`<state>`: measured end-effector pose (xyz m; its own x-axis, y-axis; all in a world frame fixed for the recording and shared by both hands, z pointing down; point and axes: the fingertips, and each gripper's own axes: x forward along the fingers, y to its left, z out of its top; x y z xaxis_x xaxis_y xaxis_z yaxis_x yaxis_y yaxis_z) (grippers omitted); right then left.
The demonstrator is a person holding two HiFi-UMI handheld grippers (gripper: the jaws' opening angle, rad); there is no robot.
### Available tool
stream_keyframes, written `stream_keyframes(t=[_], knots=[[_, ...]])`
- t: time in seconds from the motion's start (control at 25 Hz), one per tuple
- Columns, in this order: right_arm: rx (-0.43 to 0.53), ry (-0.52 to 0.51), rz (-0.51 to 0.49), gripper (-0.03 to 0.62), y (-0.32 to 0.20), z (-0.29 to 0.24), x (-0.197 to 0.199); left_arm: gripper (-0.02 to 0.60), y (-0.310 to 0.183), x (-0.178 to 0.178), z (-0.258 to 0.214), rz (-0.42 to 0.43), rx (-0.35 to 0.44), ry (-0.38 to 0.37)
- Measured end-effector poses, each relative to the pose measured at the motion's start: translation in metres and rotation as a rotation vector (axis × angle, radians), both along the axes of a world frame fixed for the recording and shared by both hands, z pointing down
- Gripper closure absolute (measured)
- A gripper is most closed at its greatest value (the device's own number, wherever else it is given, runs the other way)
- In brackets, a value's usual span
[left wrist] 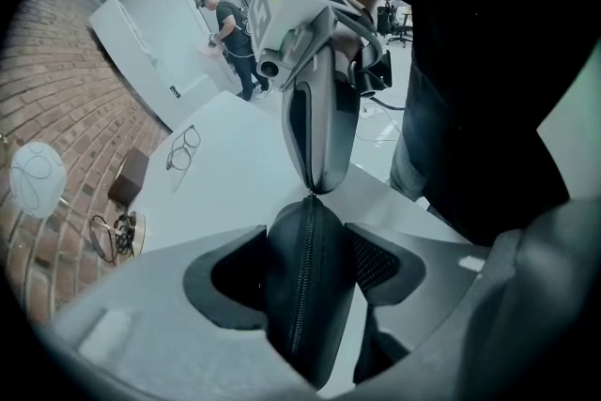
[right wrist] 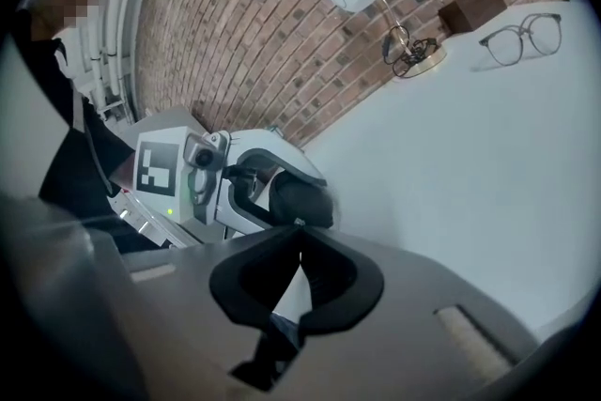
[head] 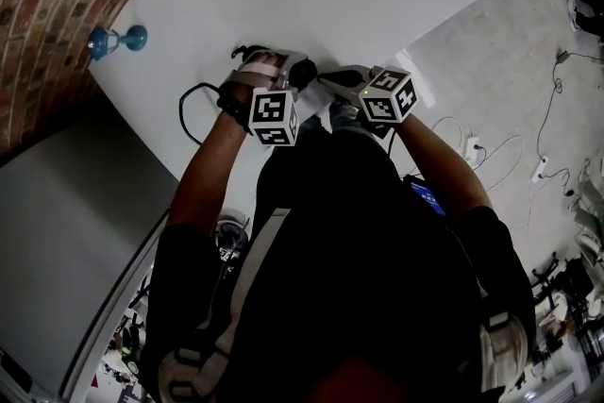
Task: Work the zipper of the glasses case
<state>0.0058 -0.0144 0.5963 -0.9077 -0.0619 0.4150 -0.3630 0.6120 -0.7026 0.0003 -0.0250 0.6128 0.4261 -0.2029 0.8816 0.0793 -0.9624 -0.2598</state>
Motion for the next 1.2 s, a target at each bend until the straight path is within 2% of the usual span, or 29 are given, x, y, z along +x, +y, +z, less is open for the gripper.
stream_keyframes(t=[0.48, 0.88, 1.2], knots=[[0.125, -0.041, -0.143, 0.589, -0.016, -0.044, -0.005, 0.311, -0.013, -0.007, -0.06, 0.023, 0.094, 0.136], [0.172, -0.042, -0.252, 0.588, -0.023, -0.06, -0.015, 0.313, -0.012, -0.012, -0.093, -0.025, 0.129, 0.21], [0.19, -0.043, -0.369, 0.588, -0.018, -0.063, -0.033, 0.313, -0.004, -0.025, -0.102, -0.067, 0.137, 0.227]])
